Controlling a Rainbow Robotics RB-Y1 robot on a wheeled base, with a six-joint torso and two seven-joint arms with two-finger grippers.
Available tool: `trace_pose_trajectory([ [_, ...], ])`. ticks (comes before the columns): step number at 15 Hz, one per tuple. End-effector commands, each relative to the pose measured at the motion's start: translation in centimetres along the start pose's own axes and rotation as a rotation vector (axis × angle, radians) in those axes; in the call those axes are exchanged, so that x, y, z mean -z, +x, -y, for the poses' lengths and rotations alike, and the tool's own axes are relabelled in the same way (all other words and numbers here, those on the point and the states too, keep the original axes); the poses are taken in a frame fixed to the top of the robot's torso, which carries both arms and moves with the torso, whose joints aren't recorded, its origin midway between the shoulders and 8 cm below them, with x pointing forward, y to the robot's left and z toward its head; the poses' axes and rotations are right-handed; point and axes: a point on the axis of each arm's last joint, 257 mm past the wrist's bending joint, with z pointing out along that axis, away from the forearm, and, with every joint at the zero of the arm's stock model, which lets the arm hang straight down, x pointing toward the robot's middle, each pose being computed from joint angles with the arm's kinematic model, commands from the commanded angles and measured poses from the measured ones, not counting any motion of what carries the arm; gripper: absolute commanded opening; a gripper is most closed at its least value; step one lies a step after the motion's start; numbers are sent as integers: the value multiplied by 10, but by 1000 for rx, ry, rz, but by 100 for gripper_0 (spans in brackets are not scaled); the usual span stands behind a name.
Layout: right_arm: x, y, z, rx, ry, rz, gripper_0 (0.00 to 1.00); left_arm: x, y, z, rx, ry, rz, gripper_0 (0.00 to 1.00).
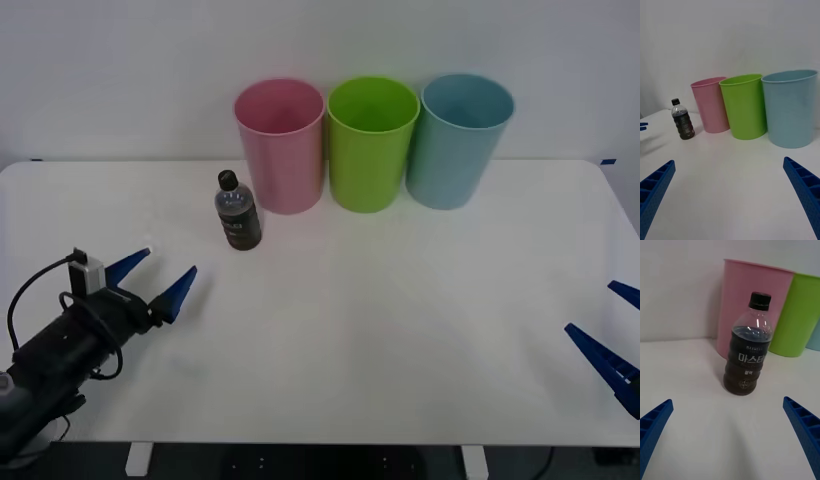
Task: Grasp the object on the table and drop it into the matching bin: aluminum can to the light blue bin, PET bottle to the pink bin.
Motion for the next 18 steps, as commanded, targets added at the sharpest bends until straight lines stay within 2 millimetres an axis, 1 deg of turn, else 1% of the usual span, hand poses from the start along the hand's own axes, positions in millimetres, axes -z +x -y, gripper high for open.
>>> trace_pose_trajectory([
  [1,0,0,0,0,0,0,100,-18,-5,5,22,-20,11,100],
  [6,0,0,0,0,0,0,100,-52,-1,16,43,-16,-14,100],
  [9,0,0,0,0,0,0,100,-73,1,14,44,-7,-31,100],
  [11,0,0,0,0,0,0,100,-86,-1,19,38,10,-37,100],
  [18,0,0,0,0,0,0,100,-122,-2,32,37,4,-49,100],
])
